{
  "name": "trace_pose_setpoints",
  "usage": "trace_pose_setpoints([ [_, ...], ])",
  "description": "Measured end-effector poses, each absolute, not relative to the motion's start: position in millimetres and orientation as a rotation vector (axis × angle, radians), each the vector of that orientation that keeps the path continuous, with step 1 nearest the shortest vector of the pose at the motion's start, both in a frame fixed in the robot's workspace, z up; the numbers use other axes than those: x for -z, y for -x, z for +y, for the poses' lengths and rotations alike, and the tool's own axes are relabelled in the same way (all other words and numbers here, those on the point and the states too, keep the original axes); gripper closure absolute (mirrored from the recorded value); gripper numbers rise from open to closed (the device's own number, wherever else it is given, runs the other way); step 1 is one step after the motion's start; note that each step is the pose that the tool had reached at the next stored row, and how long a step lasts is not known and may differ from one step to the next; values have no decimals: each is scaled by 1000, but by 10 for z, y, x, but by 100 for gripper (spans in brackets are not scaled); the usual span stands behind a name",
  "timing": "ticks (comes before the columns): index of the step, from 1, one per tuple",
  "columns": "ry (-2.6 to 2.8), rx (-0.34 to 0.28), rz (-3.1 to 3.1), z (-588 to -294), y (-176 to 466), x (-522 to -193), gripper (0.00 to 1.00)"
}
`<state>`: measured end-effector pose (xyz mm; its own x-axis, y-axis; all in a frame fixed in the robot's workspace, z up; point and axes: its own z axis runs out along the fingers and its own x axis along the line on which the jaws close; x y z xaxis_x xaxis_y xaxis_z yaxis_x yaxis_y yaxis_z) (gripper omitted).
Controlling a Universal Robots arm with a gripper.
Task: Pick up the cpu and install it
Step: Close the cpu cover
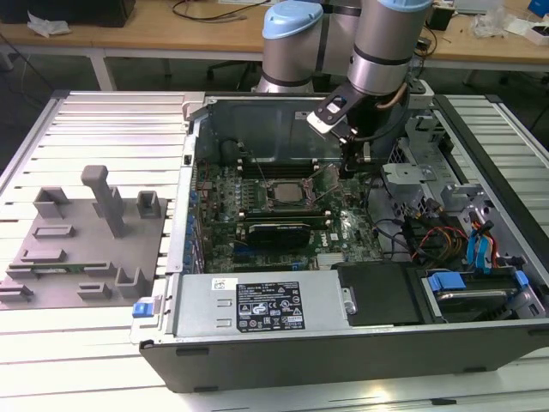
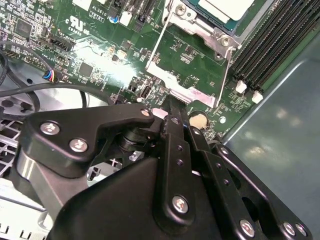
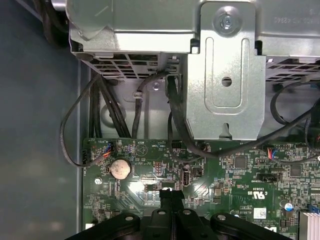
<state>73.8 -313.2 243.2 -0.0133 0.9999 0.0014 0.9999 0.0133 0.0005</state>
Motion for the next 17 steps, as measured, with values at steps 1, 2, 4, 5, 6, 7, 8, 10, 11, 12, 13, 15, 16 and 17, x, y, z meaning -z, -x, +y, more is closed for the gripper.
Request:
trace_pose_setpoints([
  [1,2206,2,-2236,-3132,-736,-2431,89],
  [2,2206,2,-2236,-3132,-729,-2431,89],
  [4,2206,2,-2236,-3132,-715,-2432,89],
  [5,2206,2,-2236,-3132,-704,-2432,89],
  [6,2206,2,-2236,-3132,-691,-2432,89],
  [7,2206,2,-2236,-3132,-678,-2432,89],
  [8,2206,2,-2236,-3132,-664,-2432,89],
  [10,2206,2,-2236,-3132,-635,-2431,89],
  [11,2206,2,-2236,-3132,-621,-2432,89],
  [12,2206,2,-2236,-3132,-610,-2431,89],
  [13,2206,2,-2236,-3132,-594,-2431,89],
  [15,2207,3,-2236,-3132,-565,-2432,89],
  [16,2207,4,-2237,-3132,-548,-2431,89],
  [17,2208,6,-2237,-3132,-522,-2431,89],
])
